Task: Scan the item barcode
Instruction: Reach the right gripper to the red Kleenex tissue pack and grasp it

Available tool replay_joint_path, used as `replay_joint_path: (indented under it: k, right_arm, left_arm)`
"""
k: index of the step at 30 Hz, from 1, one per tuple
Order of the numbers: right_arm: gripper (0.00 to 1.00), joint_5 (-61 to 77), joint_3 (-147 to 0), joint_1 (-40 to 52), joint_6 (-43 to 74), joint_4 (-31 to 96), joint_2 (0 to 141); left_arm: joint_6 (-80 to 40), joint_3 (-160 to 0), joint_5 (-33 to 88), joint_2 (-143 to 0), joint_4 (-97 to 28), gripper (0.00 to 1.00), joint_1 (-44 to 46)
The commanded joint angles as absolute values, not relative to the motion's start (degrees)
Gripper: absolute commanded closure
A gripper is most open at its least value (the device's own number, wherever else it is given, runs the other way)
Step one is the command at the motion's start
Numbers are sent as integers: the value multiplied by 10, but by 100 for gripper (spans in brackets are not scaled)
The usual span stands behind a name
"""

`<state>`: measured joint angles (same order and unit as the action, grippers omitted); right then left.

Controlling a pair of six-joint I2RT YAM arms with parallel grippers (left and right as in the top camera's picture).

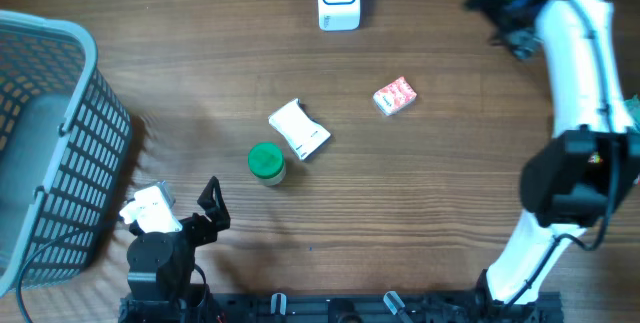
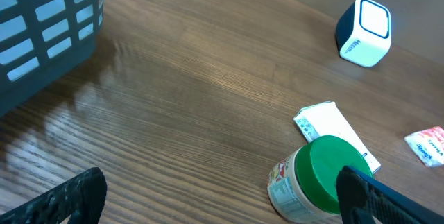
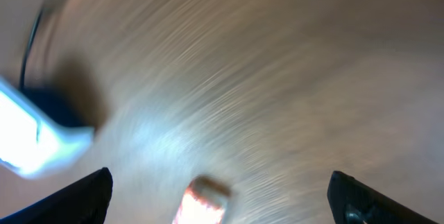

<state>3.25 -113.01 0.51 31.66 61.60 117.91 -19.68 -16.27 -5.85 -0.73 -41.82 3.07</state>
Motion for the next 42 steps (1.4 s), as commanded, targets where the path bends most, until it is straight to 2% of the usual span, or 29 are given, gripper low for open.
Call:
replay_joint_path:
  k: [1,4,8,10,11,14,24,33,36,38,42]
  right_arm:
    - [1,51,-1090,74,182,616,1210]
    - [0,50,-1029,130,158,584,1217]
    - [2,71,-998,142,163,563,1217]
    - [2,134,-997,129,148,563,1217]
    - [10,143,-997,121,142,565,1217]
    - [15,143,-992,103,130,569,1217]
    - [15,164,-884,89,131,481,1224]
    - [15,164,-846,83,120,418,1225]
    - [17,166,-846,67,119,414,1225]
    - [22,174,-846,54,117,419,1225]
    - [27,260,-846,23,73,433,1225]
  left_arm:
    - [-200,-161,-51,-4,-417,0,32]
    - [-200,-161,-51,-4,-417,0,32]
    - [-200,-161,-51,-4,-417,0,32]
    - [-200,-161,-51,-4,-417,0,32]
    - [-200,-161,-52,-4,-417,0,32]
    - [-200,-161,-51,-4,-417,0,32]
    - [-200,-161,-51,-4,-417,0,32]
    - [-200,-161,-52,-4,-417,0,32]
    - [-200,-161,-52,-4,-417,0,32]
    - [-200,-161,-52,-4,-417,0,32]
    - [-200,-161,-52,-4,-417,0,32]
